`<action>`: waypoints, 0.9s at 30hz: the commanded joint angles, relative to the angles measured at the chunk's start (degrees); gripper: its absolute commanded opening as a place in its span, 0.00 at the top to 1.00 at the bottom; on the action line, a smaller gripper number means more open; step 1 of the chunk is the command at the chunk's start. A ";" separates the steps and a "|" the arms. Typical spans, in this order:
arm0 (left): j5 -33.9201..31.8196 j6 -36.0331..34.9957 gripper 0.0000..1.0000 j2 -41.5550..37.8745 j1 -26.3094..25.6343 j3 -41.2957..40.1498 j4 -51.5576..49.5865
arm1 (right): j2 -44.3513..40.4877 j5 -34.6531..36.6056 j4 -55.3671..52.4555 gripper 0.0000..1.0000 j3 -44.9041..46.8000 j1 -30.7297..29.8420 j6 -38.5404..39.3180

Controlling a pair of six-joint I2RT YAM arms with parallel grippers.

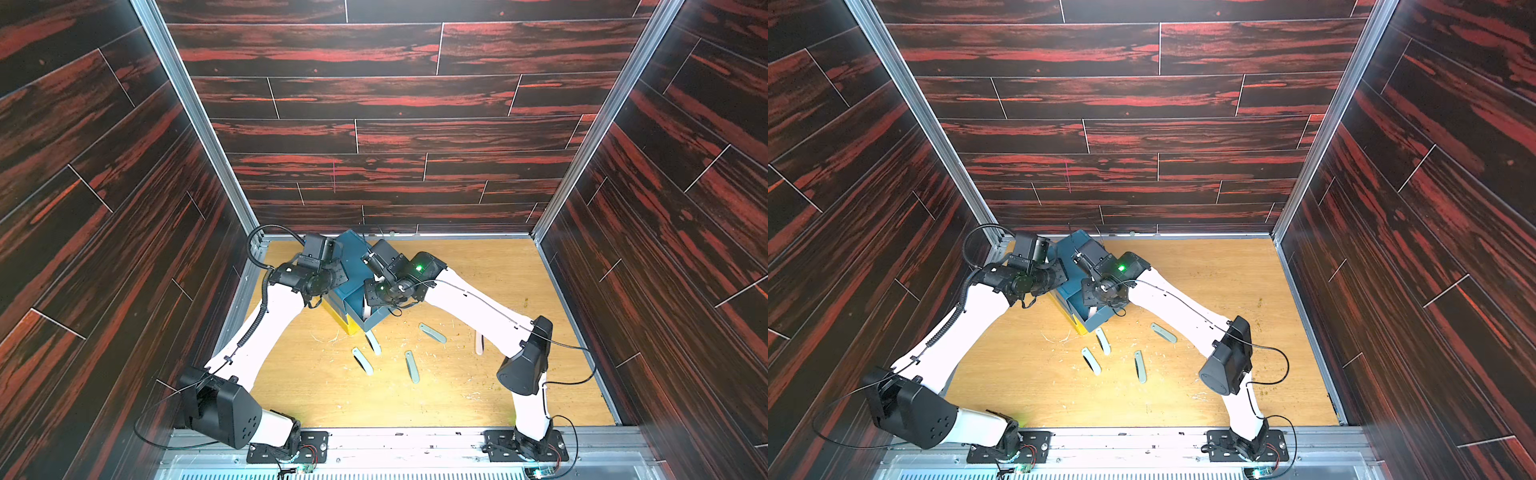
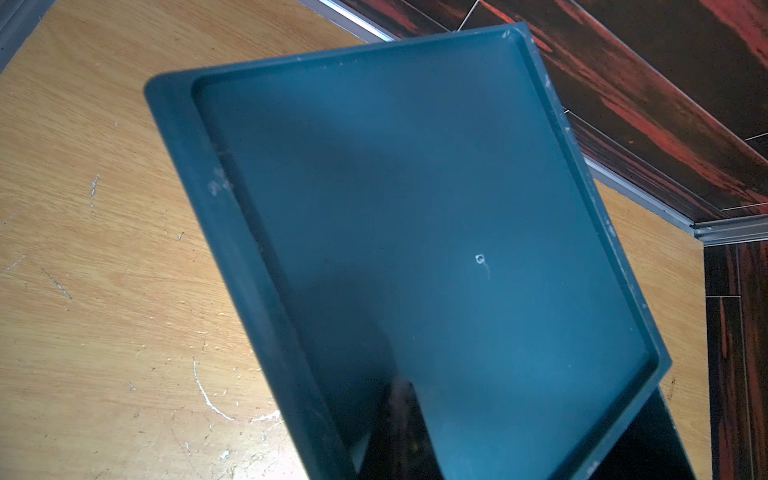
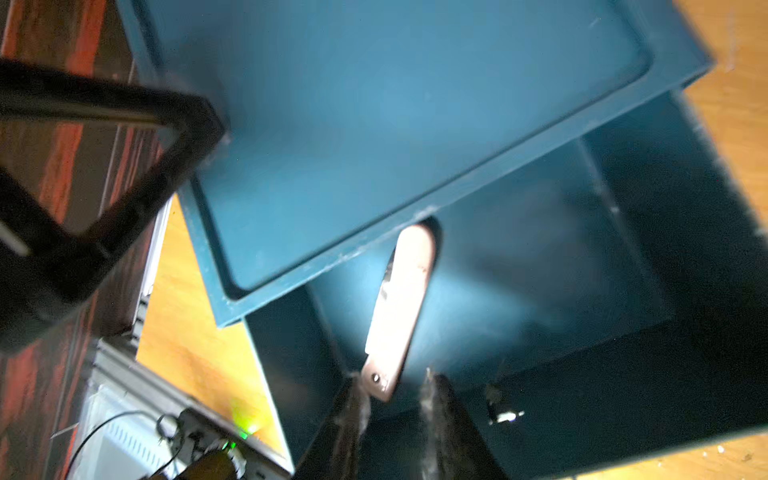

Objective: Place the fruit knives into the drawer by color
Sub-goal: Place the fruit knife in the drawer, then pick up the fruit knife from the center of the board.

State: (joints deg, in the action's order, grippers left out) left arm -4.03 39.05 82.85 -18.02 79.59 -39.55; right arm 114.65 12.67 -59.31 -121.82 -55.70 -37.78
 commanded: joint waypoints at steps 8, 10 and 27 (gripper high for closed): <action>-0.27 -0.28 1.00 0.67 -0.18 0.78 -1.23 | -15.54 14.79 -3.28 0.63 11.48 4.48 2.18; -0.36 -0.30 1.00 0.59 -0.17 0.91 -1.23 | -19.60 14.42 -1.76 0.63 17.20 7.42 2.22; -0.03 -0.27 1.00 0.28 -0.22 -0.18 -0.93 | -30.75 1.71 10.20 0.61 57.61 32.39 1.17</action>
State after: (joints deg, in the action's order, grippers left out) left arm -4.03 39.03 83.20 -18.02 79.68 -38.98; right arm 85.19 18.57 -52.75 -66.98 -25.39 -36.42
